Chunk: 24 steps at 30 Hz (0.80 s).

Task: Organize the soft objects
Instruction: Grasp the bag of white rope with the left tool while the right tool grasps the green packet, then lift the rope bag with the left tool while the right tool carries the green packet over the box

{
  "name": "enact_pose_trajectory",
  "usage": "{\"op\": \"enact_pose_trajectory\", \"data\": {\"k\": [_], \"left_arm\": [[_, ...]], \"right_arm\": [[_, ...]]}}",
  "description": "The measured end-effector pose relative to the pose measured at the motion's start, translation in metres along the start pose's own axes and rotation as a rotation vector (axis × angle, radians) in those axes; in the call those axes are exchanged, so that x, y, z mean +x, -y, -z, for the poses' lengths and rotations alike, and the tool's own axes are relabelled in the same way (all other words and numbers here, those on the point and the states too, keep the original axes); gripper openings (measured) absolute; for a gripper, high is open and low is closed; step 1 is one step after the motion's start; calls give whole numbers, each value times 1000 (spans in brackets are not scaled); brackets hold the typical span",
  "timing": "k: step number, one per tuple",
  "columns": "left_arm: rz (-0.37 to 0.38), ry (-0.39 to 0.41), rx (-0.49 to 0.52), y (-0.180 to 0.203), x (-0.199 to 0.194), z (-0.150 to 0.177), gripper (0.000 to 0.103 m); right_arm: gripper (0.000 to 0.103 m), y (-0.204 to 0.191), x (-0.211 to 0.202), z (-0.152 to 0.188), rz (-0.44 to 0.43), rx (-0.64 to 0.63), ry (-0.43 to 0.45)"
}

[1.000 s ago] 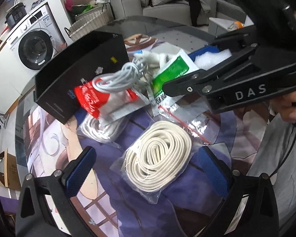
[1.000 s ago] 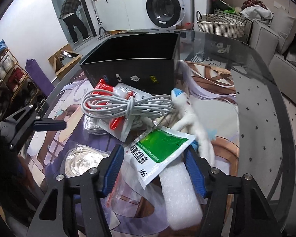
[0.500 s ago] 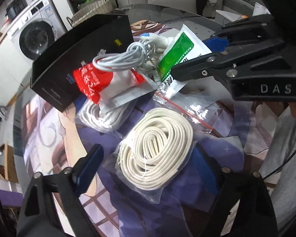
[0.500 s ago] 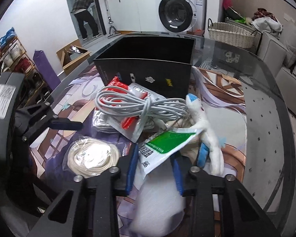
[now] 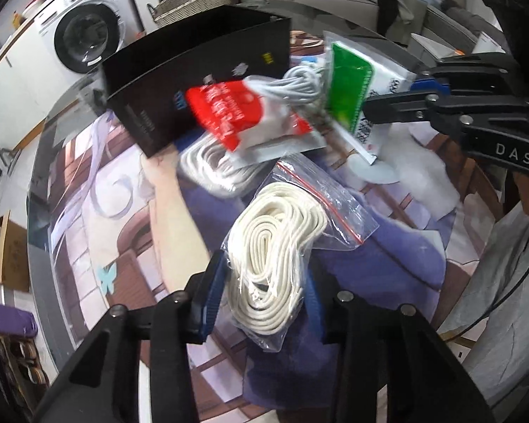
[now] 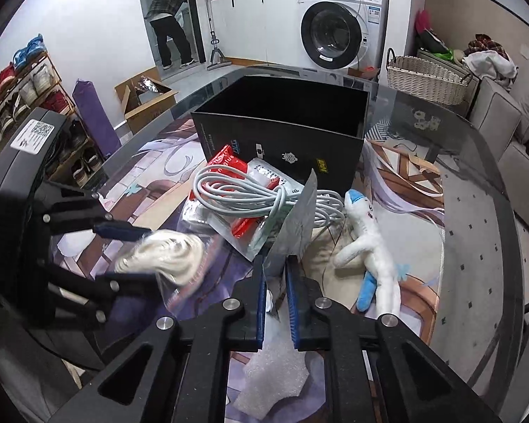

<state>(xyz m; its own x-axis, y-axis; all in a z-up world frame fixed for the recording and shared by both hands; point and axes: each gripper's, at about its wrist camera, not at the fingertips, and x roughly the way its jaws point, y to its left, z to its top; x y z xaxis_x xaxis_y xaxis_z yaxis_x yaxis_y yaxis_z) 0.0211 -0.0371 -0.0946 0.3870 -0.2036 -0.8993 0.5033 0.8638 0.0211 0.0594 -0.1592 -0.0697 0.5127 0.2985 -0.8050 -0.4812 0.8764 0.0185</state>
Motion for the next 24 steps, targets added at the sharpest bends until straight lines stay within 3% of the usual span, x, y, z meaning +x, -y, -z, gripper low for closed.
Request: {"op": "enact_pose_trajectory", "data": {"k": [2, 5, 9, 12, 14, 17, 24], "left_arm": [[5, 1, 22, 0, 3, 0, 62], [28, 9, 21, -1, 6, -2, 75], [40, 15, 39, 0, 11, -19, 76], [42, -2, 56, 5, 15, -26, 60], [66, -6, 52, 7, 13, -26, 41], [60, 5, 69, 11, 7, -24, 35], [81, 39, 112, 18, -6, -22, 33]], "right_arm": [[11, -2, 4, 2, 18, -6, -14], [11, 1, 13, 2, 23, 17, -39], [13, 5, 20, 1, 37, 24, -43], [14, 8, 24, 0, 30, 26, -43], [13, 13, 24, 0, 31, 38, -41], [6, 16, 19, 2, 13, 45, -25], [5, 2, 4, 0, 2, 0, 23]]}}
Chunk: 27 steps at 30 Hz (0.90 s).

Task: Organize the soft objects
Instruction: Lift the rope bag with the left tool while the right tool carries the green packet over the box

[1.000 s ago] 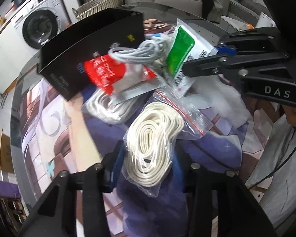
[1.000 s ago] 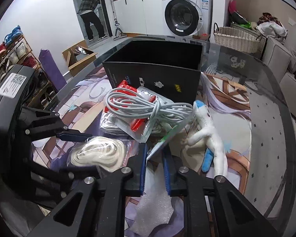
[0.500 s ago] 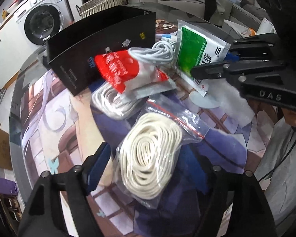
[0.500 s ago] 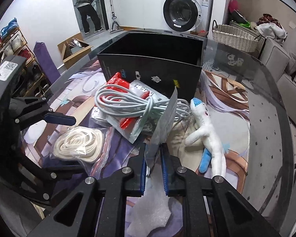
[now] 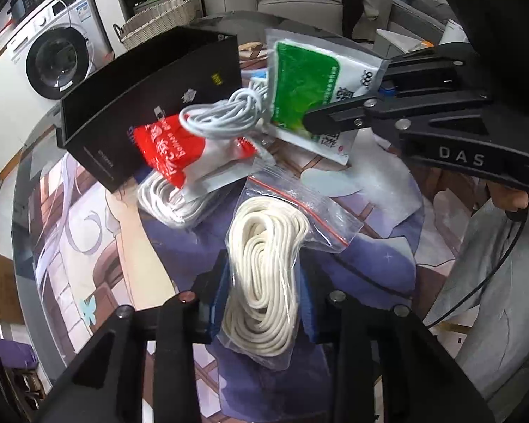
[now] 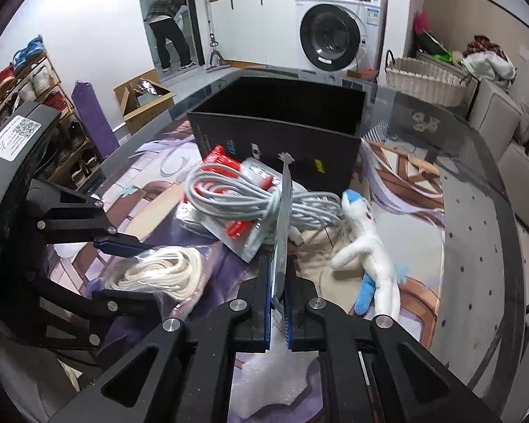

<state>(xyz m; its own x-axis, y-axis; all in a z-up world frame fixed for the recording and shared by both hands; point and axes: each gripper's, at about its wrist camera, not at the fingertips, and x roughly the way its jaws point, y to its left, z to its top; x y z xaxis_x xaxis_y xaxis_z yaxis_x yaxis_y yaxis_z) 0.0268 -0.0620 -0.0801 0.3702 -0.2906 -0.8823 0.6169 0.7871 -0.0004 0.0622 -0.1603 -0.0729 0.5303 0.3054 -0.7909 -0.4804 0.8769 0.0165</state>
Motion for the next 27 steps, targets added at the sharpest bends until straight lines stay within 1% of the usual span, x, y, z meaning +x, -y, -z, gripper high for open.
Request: {"op": "enact_pose_trajectory", "data": {"k": [3, 6, 10, 14, 16, 18, 21, 25, 27], "left_arm": [[21, 39, 8, 1, -13, -2, 33], [32, 116, 36, 2, -28, -3, 33], [31, 195, 26, -1, -43, -3, 33], [15, 305, -17, -11, -65, -4, 33], [-12, 363, -47, -19, -77, -8, 33], [-35, 400, -86, -31, -83, -13, 33], [-84, 434, -143, -46, -83, -27, 33], [-186, 478, -210, -65, -84, -40, 33], [-212, 495, -242, -76, -83, -48, 33]], "right_arm": [[5, -4, -3, -2, 6, -9, 17], [5, -6, -8, -2, 11, -9, 37], [5, -5, -16, -4, 23, -6, 81], [5, -7, -31, -9, 40, -17, 151], [5, -8, -41, -12, 58, -22, 201], [5, -9, -47, -15, 66, -22, 234], [5, -10, -57, -24, 78, -24, 295], [5, -13, -66, -41, 96, -37, 367], [5, -13, -71, -50, 107, -37, 410]]}}
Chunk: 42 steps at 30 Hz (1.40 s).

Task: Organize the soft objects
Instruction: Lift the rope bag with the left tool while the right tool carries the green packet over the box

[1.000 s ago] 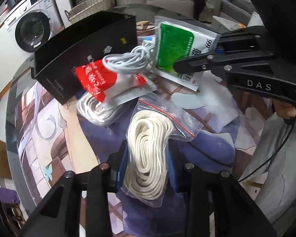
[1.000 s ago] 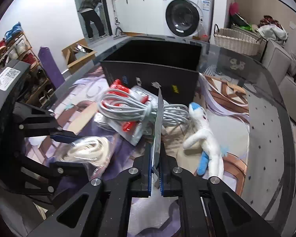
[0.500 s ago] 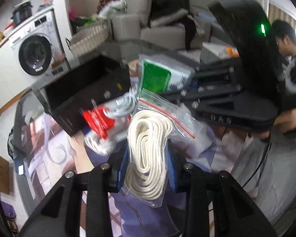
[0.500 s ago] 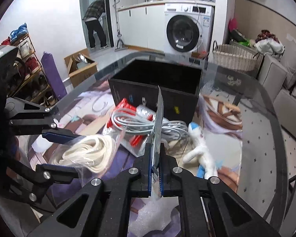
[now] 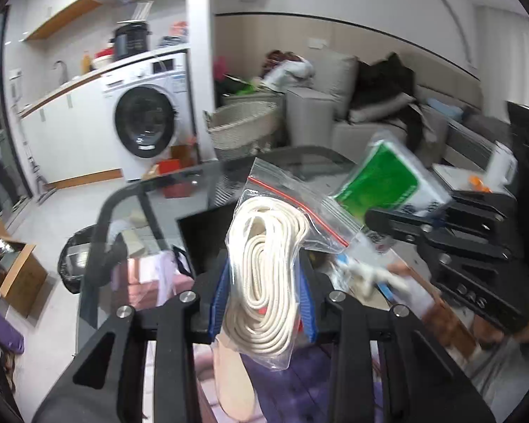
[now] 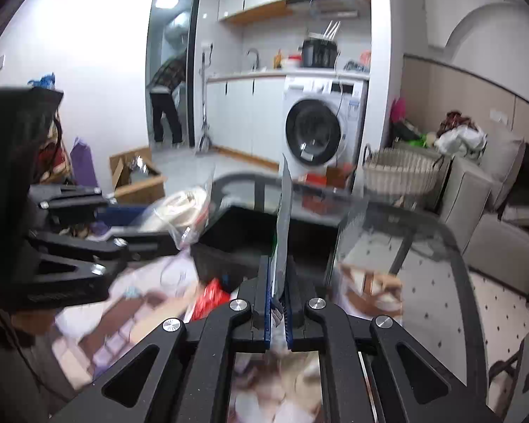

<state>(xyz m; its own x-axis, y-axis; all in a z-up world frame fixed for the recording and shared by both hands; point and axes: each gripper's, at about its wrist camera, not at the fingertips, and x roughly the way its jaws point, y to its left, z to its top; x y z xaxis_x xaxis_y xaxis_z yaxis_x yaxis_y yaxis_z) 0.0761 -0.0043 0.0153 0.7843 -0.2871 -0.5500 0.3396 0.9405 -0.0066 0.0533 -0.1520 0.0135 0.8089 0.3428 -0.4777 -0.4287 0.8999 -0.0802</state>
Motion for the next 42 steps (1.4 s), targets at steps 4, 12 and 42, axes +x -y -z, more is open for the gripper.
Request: {"op": "enact_pose_trajectory", "data": {"k": [4, 12, 42], "left_arm": [[-71, 67, -3, -10, 12, -18, 33], [-123, 38, -58, -39, 64, -43, 33], [-84, -423, -95, -30, 148, -2, 34]], "right_arm": [[5, -4, 6, -23, 29, -15, 73], [5, -3, 46, -60, 91, -9, 80], [5, 18, 170, -12, -1, 92, -463]]}}
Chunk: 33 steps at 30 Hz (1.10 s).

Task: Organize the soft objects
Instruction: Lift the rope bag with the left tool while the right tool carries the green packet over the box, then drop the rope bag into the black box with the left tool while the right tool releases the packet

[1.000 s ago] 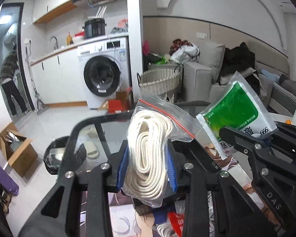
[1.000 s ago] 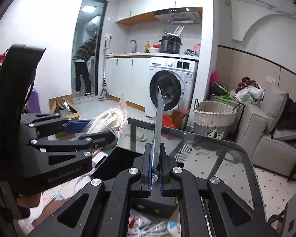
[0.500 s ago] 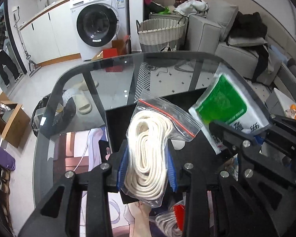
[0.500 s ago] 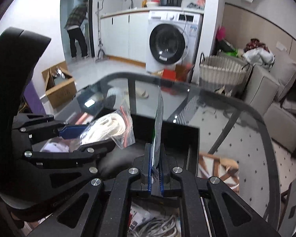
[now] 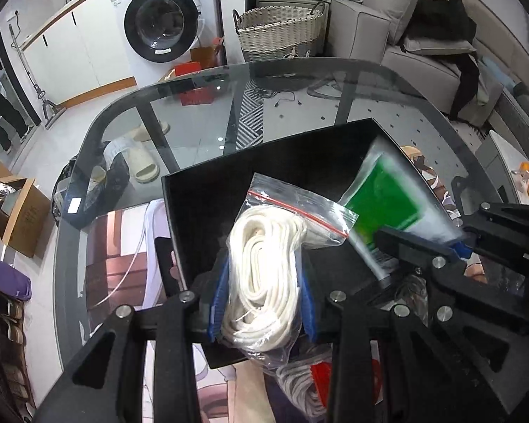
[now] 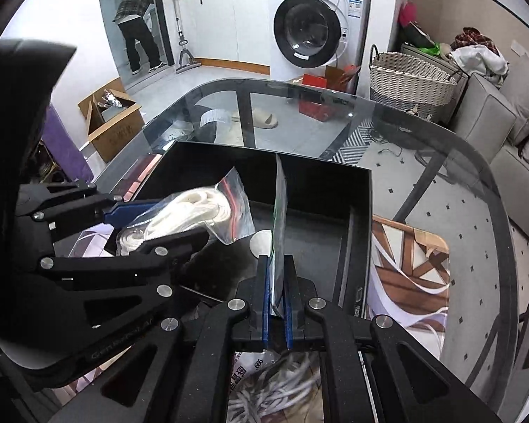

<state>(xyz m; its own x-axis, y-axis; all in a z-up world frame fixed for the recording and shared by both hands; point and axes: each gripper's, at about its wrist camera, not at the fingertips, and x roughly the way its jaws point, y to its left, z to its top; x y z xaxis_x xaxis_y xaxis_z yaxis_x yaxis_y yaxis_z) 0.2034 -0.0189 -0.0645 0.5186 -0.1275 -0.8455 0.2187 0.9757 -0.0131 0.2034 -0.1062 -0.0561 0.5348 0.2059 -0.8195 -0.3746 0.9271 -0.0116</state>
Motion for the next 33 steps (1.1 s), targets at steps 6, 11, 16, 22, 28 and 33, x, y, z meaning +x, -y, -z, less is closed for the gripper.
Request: {"op": "enact_pose_trajectory", "data": {"k": [6, 11, 16, 22, 28, 33], "left_arm": [[24, 32, -22, -5, -7, -1, 41], [19, 107, -24, -6, -24, -1, 55], [11, 272, -49, -12, -65, 2, 60], [-28, 540, -81, -16, -125, 17, 80], [-53, 786, -93, -17, -177, 44, 97], [-75, 934, -80, -18, -205, 68, 100]], "right_arm": [[12, -2, -7, -1, 14, 9, 22], [25, 0, -21, 0, 19, 26, 87], [37, 0, -55, 3, 34, 25, 221], [47, -4, -111, 12, 44, 43, 459], [55, -10, -167, 30, 74, 74, 672], [75, -18, -210, 57, 107, 53, 854]]}}
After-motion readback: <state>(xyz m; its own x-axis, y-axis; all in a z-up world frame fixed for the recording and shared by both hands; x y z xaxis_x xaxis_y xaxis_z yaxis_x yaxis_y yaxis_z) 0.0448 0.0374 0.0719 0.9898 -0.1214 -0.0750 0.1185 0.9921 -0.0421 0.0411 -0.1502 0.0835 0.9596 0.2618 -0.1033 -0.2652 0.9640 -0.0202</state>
